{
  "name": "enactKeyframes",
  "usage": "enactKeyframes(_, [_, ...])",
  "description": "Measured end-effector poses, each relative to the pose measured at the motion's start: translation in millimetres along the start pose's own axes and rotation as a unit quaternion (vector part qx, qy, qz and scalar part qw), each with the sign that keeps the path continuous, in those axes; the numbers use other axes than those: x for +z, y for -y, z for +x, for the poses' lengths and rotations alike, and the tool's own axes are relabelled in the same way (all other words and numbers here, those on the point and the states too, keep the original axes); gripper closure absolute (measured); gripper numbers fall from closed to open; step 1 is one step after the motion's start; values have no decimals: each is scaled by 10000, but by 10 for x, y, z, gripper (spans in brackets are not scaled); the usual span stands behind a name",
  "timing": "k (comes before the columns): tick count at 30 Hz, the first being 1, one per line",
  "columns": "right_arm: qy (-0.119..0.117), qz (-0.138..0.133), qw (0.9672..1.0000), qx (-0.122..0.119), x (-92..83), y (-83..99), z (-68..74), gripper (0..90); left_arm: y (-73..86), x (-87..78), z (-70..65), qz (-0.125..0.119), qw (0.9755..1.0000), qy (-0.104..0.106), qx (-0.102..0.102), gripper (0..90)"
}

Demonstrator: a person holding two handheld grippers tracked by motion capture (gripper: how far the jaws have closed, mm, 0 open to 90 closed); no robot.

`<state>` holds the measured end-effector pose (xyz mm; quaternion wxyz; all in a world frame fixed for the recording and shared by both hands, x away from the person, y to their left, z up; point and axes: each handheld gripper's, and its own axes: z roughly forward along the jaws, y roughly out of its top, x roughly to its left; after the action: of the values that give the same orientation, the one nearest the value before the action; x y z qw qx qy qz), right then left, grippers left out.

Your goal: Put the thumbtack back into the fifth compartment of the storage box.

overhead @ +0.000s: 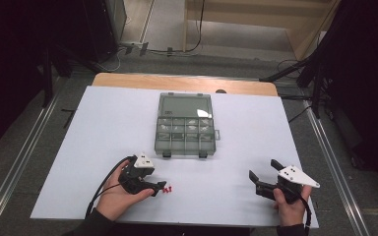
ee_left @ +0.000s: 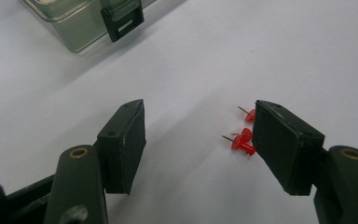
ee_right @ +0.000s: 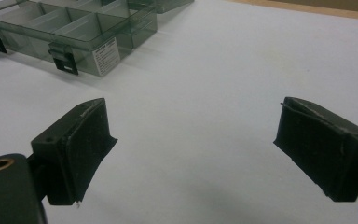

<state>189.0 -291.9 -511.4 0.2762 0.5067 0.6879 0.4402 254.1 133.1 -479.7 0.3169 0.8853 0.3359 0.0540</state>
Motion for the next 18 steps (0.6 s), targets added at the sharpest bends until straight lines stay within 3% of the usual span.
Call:
enactKeyframes(3, [4,7,10000,5,0,1,-3,108,4,4,-31,19,9999,-65,96,342])
enactKeyframes(4, [2,14,10000,20,0,1,-1,112,6,7,-49,30,9999,-101,108,379])
enactKeyframes(9, [-13,3,10000,-4,2,2,-1,123,2,-9,-88,142,9998,-112,-32,494])
enactKeyframes(10, [-20,11,10000,2,2,3,2,124,3,-12,-88,147,9998,-90,-41,512])
enactKeyframes(13, [-15,10,10000,-2,6,6,-4,129,18,2,-76,188,9992,246,-240,582])
enactKeyframes(15, [-19,-5,10000,-31,9,10,-13,131,30,5,-87,166,9993,151,-293,630])
enactKeyframes(17, [-17,5,10000,-7,6,13,-14,131,39,3,-82,100,9986,327,-404,640])
enactKeyframes(18, [-35,-23,10000,5,4,14,-12,131,40,0,-88,79,9986,306,-420,640])
